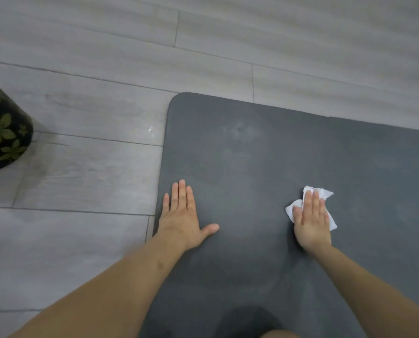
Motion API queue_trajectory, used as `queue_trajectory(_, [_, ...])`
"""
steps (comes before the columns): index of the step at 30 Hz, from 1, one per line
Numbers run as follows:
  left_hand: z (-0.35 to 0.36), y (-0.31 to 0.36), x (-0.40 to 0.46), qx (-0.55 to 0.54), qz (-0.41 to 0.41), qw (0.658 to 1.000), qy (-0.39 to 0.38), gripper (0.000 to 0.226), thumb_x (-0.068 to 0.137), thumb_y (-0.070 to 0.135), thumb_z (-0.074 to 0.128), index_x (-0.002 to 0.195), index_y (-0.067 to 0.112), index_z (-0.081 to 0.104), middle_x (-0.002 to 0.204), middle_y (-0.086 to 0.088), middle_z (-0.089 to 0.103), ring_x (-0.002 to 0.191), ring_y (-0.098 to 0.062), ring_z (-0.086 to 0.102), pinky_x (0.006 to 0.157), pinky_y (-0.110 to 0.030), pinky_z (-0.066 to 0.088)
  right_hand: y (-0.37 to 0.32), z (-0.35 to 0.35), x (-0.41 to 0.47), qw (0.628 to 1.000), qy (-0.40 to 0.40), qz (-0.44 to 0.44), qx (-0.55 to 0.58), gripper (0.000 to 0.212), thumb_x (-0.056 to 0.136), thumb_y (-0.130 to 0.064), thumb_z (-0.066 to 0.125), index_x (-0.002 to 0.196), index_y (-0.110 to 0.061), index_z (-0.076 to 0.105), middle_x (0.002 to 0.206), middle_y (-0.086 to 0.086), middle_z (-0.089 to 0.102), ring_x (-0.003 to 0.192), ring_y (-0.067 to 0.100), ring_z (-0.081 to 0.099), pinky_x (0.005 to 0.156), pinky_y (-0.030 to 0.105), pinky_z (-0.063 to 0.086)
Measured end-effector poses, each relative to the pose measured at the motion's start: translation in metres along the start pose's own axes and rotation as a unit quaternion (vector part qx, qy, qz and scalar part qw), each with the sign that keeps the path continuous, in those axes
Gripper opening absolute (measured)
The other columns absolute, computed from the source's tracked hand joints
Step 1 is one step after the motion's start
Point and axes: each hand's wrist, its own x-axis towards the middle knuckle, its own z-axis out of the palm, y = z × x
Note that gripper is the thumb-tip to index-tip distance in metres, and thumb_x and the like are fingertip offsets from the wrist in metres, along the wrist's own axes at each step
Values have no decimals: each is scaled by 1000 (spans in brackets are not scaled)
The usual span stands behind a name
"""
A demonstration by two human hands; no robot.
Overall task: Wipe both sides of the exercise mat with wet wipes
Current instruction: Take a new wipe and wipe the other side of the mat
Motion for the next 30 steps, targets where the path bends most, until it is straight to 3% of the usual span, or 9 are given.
queue_trajectory(5, [10,9,6,0,-38,999,-4,133,76,95,28,147,4,-38,150,-17,-51,141,-34,-45,119,-55,-23,6,9,-7,999,13,40,14,64,109,-41,18,164,-26,-12,173,0,-14,159,23,-8,128,44,2])
queue_trajectory(10, [20,21,-4,-18,-66,997,32,122,84,89,25,150,6,-35,154,-14,-47,145,-32,-40,121,-55,-17,13,11,-10,999,26,21,4,66,106,-45,14,164,-25,-10,173,0,-13,159,26,-6,128,45,2])
queue_trajectory(12, [27,32,-13,-34,-89,995,13,116,87,86,23,151,8,-34,154,-14,-47,145,-33,-40,121,-59,-15,12,9,-10,1000,19,14,9,66,106,-45,14,164,-23,-9,173,1,-14,159,26,-6,128,45,1])
queue_trajectory(17, [28,39,-20,-41,-99,993,-57,143,62,102,38,130,14,-51,145,-14,-57,134,-37,-52,110,-65,-26,15,9,-2,999,18,-24,-16,69,106,-43,17,165,-16,-7,172,9,-15,159,32,-7,128,48,1])
queue_trajectory(23, [31,45,-18,-31,-126,990,-55,155,55,102,46,143,13,-45,143,-10,-59,136,-36,-50,113,-67,-22,-11,0,27,982,-11,-178,-62,80,95,-51,-3,164,-11,-7,170,12,-21,157,34,-16,128,47,-6])
queue_trajectory(27, [29,47,-15,-22,-128,990,-59,155,55,102,47,144,14,-44,134,-6,-64,137,-36,-50,111,-65,-24,-73,1,49,951,-25,-297,-79,70,107,-44,13,164,-10,-6,170,12,-22,157,34,-19,128,48,-6])
queue_trajectory(30, [28,45,-13,-17,-133,988,-74,151,58,100,49,130,19,-56,129,-4,-69,132,-34,-54,111,-64,-25,-126,9,62,923,-36,-372,-87,69,109,-44,21,165,-13,-5,171,10,-20,157,33,-19,128,48,-6])
